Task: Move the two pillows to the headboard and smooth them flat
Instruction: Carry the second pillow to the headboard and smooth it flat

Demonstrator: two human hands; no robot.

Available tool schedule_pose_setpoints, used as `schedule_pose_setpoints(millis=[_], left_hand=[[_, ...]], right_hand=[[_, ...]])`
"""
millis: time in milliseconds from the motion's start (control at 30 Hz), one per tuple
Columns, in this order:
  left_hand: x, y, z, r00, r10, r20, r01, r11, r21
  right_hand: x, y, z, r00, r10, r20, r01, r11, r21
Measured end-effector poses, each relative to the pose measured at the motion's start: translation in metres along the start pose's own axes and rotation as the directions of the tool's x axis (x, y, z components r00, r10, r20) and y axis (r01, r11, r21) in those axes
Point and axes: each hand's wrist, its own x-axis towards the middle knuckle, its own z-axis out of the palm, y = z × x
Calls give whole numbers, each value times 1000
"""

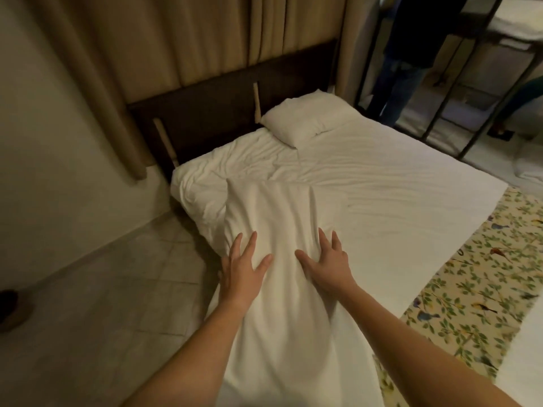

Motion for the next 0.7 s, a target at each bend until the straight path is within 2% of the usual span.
schedule_pose_setpoints(millis=[300,567,700], left_hand=[[52,-60,-52,993,-97,-69,97,995,-5],[142,-74,-63,984,-154,-88,158,987,29],[193,-73,-65,980,-172,-102,178,983,55]], right_hand=[[58,-80,56,988,-141,58,143,989,-28],[152,-119,77,974,-195,115,199,980,-26],[207,-137,80,968,-212,137,225,971,-80]])
